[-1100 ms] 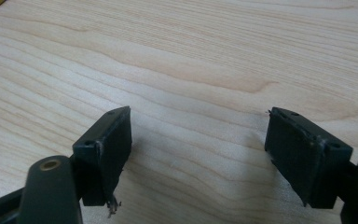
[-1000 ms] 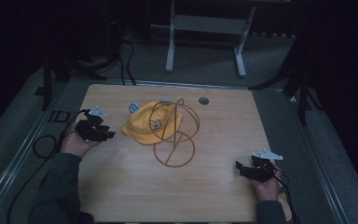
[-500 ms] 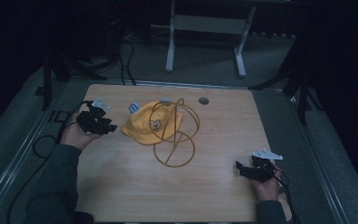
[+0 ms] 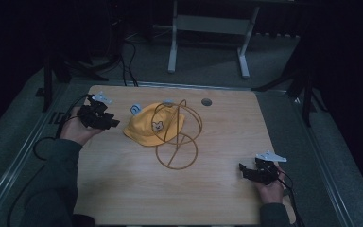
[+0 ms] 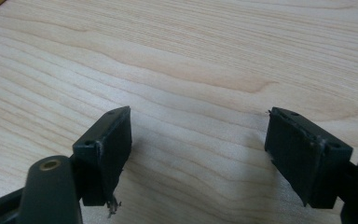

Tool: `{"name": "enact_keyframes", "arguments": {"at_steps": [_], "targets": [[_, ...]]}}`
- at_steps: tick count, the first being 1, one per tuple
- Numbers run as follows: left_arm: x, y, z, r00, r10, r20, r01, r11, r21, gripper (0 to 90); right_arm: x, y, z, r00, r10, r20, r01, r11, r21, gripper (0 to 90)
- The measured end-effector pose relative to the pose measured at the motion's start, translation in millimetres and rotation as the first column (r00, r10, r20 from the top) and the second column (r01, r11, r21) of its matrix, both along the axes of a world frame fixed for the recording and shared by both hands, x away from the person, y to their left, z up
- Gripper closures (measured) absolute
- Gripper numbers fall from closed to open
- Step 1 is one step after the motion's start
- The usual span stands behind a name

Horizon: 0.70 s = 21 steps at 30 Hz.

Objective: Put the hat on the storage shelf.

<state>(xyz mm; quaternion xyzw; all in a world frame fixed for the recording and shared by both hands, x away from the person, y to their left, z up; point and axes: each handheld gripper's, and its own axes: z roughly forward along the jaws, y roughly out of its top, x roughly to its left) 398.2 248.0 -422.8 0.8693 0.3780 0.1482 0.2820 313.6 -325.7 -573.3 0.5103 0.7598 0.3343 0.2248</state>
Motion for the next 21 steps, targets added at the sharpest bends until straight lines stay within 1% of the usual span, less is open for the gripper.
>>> {"name": "enact_keyframes", "arguments": {"at_steps": [2, 4, 8, 13, 15, 21], "targets": [[2.8, 1.4, 2.2, 1.0000, 0.002, 0.000, -0.002, 0.9999, -0.012, 60.3, 0.0, 0.0, 0.0, 1.0000, 0.000, 0.000, 0.000, 1.0000, 0.000, 22.8], [3.4, 1.4, 2.9, 1.0000, 0.003, -0.001, -0.003, 0.9999, -0.010, 60.3, 0.0, 0.0, 0.0, 1.0000, 0.000, 0.000, 0.000, 1.0000, -0.001, 22.8], [6.1, -0.7, 5.8, 0.9999, -0.011, -0.007, 0.011, 0.9997, 0.023, 59.9, 0.0, 0.0, 0.0, 1.0000, 0.000, -0.001, 0.000, 1.0000, -0.001, 22.8], [9.4, -2.8, 13.0, 0.9994, -0.033, -0.013, 0.033, 0.9987, 0.038, 58.9, 0.0, 0.0, 0.0, 1.0000, 0.000, 0.000, 0.000, 1.0000, 0.000, 22.8], [11.4, -4.4, 16.3, 0.9987, -0.046, -0.021, 0.047, 0.9980, 0.041, 57.8, 0.0, 0.0, 0.0, 1.0000, 0.000, 0.000, 0.000, 1.0000, 0.000, 22.8], [15.0, -11.7, 23.2, 0.9969, -0.073, -0.030, 0.075, 0.9949, 0.068, 57.3, 0.0, 0.0, 0.0, 1.0000, 0.000, 0.000, 0.000, 1.0000, -0.001, 22.8]]}}
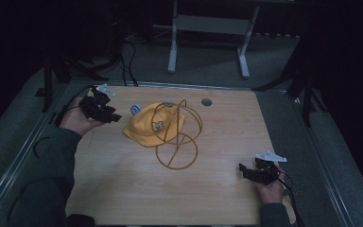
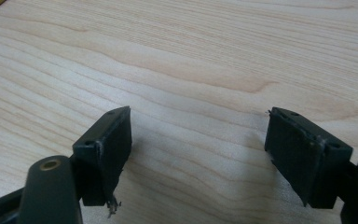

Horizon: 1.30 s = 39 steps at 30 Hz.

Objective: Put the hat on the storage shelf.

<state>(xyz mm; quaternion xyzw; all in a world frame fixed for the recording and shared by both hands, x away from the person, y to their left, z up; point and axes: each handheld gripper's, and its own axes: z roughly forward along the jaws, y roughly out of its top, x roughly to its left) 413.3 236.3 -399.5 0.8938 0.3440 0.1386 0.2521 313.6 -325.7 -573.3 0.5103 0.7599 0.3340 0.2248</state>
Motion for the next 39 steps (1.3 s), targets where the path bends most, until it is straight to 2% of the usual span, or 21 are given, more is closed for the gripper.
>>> {"name": "enact_keyframes", "arguments": {"at_steps": [3, 12, 16, 28, 31, 39], "targets": [[2.8, -3.7, 3.3, 1.0000, -0.010, -0.001, 0.010, 0.9999, 0.014, 57.3, 0.0, 0.0, 0.0, 1.0000, 0.000, 0.000, 0.000, 1.0000, 0.000, 22.8], [10.9, -7.1, 13.9, 0.9999, -0.016, 0.003, 0.016, 0.9999, 0.005, 57.3, 0.0, 0.0, 0.0, 1.0000, 0.000, 0.000, 0.000, 1.0000, 0.000, 22.8], [15.1, -11.3, 13.1, 0.9993, -0.035, -0.011, 0.035, 0.9992, 0.020, 57.3, 0.0, 0.0, 0.0, 1.0000, 0.000, 0.001, 0.000, 1.0000, 0.001, 22.8], [25.1, -29.0, 12.8, 0.9967, -0.074, -0.034, 0.075, 0.9967, 0.031, 57.1, 0.0, 0.0, 0.0, 1.0000, 0.000, 0.000, 0.000, 1.0000, 0.000, 22.8], [28.0, -34.1, 13.3, 0.9960, -0.083, -0.033, 0.084, 0.9958, 0.036, 56.7, 0.0, 0.0, 0.0, 1.0000, 0.000, 0.000, 0.000, 1.0000, 0.000, 22.8], [36.0, -47.4, 17.5, 0.9947, -0.102, -0.012, 0.102, 0.9947, 0.014, 53.8, 0.0, 0.0, 0.0, 1.0000, 0.000, 0.000, 0.000, 1.0000, 0.000, 22.8]]}}
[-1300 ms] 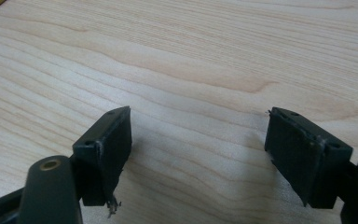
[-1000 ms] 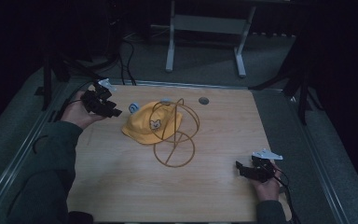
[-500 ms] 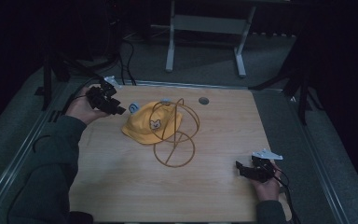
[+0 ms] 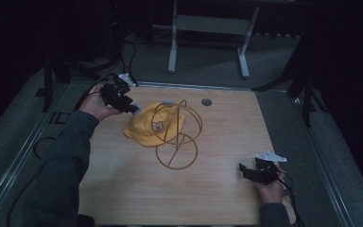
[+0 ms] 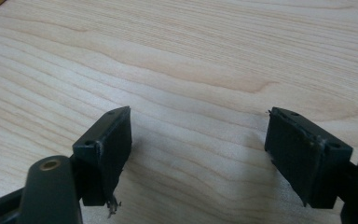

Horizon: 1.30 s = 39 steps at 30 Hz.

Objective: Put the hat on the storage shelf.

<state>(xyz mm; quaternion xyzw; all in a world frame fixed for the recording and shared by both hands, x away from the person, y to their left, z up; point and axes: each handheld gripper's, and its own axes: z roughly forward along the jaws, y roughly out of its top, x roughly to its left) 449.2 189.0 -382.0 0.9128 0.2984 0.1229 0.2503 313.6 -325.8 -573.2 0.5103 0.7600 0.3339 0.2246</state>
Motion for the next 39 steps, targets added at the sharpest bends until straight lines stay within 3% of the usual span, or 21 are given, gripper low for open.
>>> {"name": "enact_keyframes", "arguments": {"at_steps": [16, 21, 25, 35, 39], "targets": [[17.6, -16.0, -11.1, 0.9998, -0.015, -0.013, 0.014, 0.9998, -0.011, 54.1, 0.0, 0.0, 0.0, 1.0000, 0.000, 0.000, 0.000, 1.0000, 0.000, 22.7], [21.4, -17.5, -14.3, 0.9996, -0.016, -0.021, 0.016, 0.9998, 0.010, 54.1, 0.0, 0.0, 0.0, 1.0000, 0.000, 0.000, 0.000, 1.0000, 0.000, 22.7], [23.2, -17.6, -15.2, 0.9996, -0.014, -0.024, 0.013, 0.9999, -0.006, 54.1, 0.0, 0.0, 0.0, 1.0000, 0.000, 0.000, 0.000, 1.0000, 0.000, 22.7], [29.9, -28.1, -22.1, 0.9994, -0.018, -0.029, 0.020, 0.9987, 0.048, 54.4, 0.1, 0.0, 0.0, 1.0000, 0.000, 0.000, 0.000, 1.0000, 0.001, 22.7], [32.3, -31.4, -23.9, 0.9994, -0.015, -0.031, 0.016, 0.9992, 0.037, 54.4, 0.0, 0.0, 0.0, 1.0000, 0.000, 0.000, 0.000, 1.0000, 0.000, 22.7]]}}
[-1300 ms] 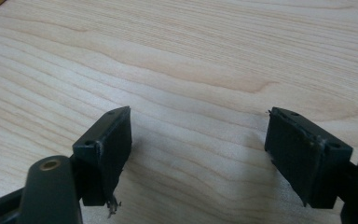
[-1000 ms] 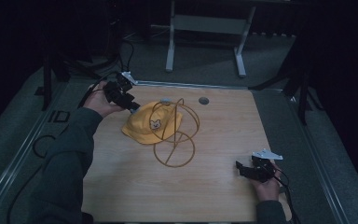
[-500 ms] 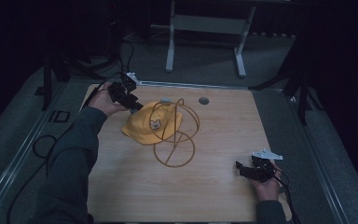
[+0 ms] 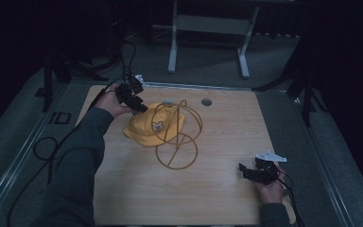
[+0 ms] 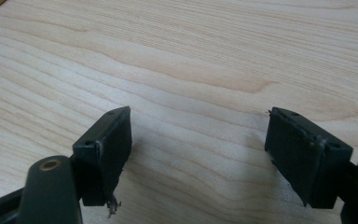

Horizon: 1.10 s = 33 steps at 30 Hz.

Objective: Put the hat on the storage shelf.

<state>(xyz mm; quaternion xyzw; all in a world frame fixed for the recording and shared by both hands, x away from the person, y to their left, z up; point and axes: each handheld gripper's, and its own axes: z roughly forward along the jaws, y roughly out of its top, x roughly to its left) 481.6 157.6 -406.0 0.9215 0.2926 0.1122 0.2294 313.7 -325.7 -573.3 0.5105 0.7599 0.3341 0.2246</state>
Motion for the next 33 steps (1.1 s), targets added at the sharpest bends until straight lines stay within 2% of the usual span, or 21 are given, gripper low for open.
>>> {"name": "enact_keyframes", "arguments": {"at_steps": [5, 9, 12, 19, 26, 29, 33], "targets": [[3.2, -2.0, -2.7, 1.0000, 0.002, 0.002, -0.002, 1.0000, -0.004, 54.6, 0.0, -0.1, 0.0, 1.0000, 0.001, 0.000, -0.001, 1.0000, 0.000, 22.7], [7.3, -7.2, -9.7, 1.0000, 0.002, -0.002, -0.002, 0.9999, 0.011, 54.4, 0.0, 0.0, 0.0, 1.0000, 0.000, 0.000, 0.000, 1.0000, 0.000, 22.7], [8.0, -11.9, -13.3, 1.0000, 0.001, 0.005, -0.001, 1.0000, 0.003, 53.3, 0.0, 0.0, 0.0, 1.0000, 0.000, 0.000, 0.000, 1.0000, 0.000, 22.7], [13.8, -21.2, -18.5, 0.9999, -0.003, 0.012, 0.003, 0.9993, 0.037, 50.9, 0.1, -0.1, 0.0, 1.0000, 0.001, 0.000, -0.001, 1.0000, 0.000, 22.7], [17.1, -30.1, -30.8, 0.9998, 0.009, 0.019, -0.009, 0.9992, 0.040, 51.1, 0.3, -0.2, 0.0, 1.0000, 0.003, 0.001, -0.003, 1.0000, -0.001, 22.7], [18.0, -35.0, -37.3, 0.9997, -0.001, 0.023, 0.000, 0.9977, 0.067, 52.8, 0.3, -0.1, 0.0, 1.0000, 0.003, 0.001, -0.003, 1.0000, 0.000, 22.7], [19.3, -36.5, -40.4, 0.9996, -0.010, 0.027, 0.008, 0.9972, 0.074, 62.4, 0.3, -0.1, 0.0, 1.0000, 0.003, 0.001, -0.003, 1.0000, 0.000, 22.7]]}}
